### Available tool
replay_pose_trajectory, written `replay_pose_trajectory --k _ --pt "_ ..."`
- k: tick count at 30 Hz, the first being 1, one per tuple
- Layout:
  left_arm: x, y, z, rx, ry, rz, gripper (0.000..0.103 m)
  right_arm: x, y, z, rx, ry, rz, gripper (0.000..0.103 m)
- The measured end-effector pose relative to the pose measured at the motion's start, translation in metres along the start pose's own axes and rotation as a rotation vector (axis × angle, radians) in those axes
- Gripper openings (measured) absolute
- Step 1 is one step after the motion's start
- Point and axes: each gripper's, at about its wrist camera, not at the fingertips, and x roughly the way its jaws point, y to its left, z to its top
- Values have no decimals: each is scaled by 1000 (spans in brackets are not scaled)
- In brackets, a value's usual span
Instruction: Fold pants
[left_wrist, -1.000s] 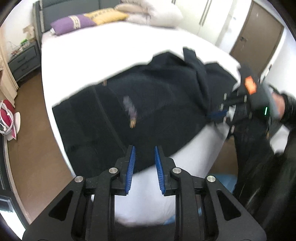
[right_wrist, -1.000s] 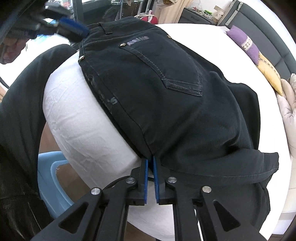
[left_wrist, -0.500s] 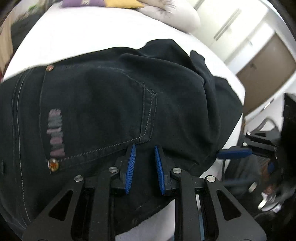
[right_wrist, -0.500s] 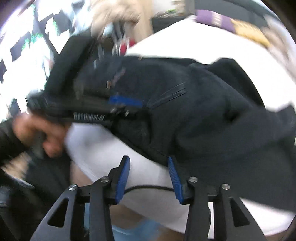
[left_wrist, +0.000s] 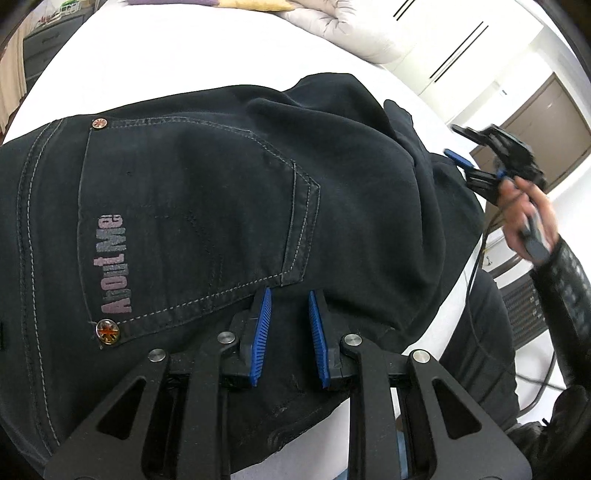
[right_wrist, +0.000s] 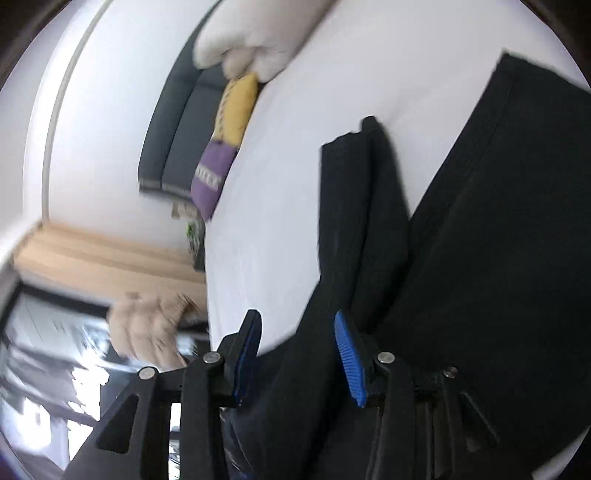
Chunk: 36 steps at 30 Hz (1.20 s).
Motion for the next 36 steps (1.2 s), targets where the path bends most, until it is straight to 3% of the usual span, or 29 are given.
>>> replay_pose_trajectory --k 6,15,17,18,21,24,27,30,32,36 --pt "-3 5 -1 -3 9 -6 21 34 -15 26 80 -18 -94 46" --pt "0 7 0 -8 12 -11 21 64 -33 51 151 -17 -55 44" --pt "0 7 1 -9 14 -10 21 74 -32 58 148 -19 -38 33" --pt "-1 7 1 -9 15 -9 21 75 -31 59 137 -16 -46 7" --pt "0 6 2 -8 19 -5 21 63 -21 59 51 -25 -63 5" --pt "0 5 2 -3 19 -4 21 27 5 61 -69 -88 -52 5" --pt "-1 5 2 -5 13 -2 21 -38 11 58 -97 -202 2 5" --pt "-1 5 0 -8 6 -3 21 -107 -19 40 -46 -331 15 5" --pt "-2 4 -1 -5 5 -1 21 -139 -59 22 52 -396 -19 5" --pt "-3 5 -2 -6 9 1 21 -164 -130 -16 237 -414 -65 8"
